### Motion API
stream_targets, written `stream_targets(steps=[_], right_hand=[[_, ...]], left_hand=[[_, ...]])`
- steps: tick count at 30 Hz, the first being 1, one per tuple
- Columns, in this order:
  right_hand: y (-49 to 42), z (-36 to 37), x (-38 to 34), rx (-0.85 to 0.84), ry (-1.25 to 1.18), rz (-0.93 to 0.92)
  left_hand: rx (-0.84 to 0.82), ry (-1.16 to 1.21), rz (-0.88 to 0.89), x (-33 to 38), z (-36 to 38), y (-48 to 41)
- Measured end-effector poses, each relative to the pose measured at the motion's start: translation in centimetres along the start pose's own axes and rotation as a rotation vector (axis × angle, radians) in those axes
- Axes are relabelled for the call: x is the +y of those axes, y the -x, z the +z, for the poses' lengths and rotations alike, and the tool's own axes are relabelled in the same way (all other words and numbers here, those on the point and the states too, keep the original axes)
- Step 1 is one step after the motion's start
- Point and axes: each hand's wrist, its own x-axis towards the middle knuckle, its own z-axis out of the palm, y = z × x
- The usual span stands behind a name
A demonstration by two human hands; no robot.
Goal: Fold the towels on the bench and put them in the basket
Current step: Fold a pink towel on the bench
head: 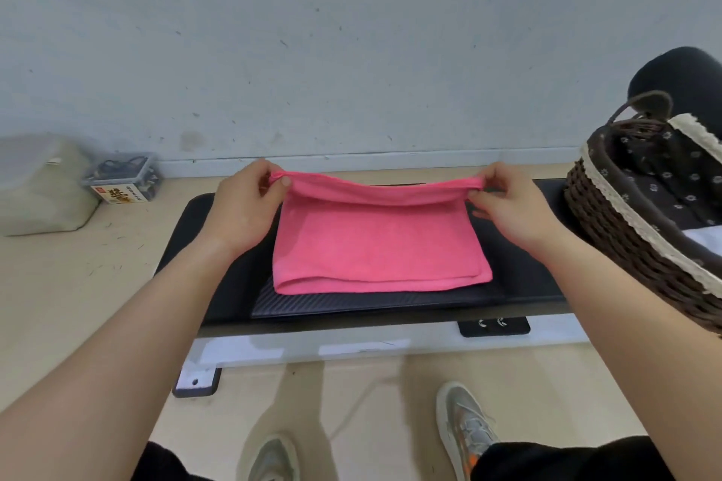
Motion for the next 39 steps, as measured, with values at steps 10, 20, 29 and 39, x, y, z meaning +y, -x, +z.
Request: stream_targets(steps=[10,20,29,39], right_hand=[[6.3,-2.9,1.6,-0.123,0.518,-0.190],[8.6,-3.5,0.4,-0.069,0.656,-0.240],[9.1,-2.8,1.3,-0.234,1.000,-0.260],[7.6,-0.2,-1.7,-0.151,0.816,-0.308]], left_hand=[[-0.296,-0.242,0.238,-1.5,-2.5,5.7],[-0.181,-0.384,0.410,-2.3,-3.5,7.2],[-0.314,-0.530,0.378,-2.7,-3.0,7.4],[-0.205,-0.309,0.234,1.1,-0.2,4.7]])
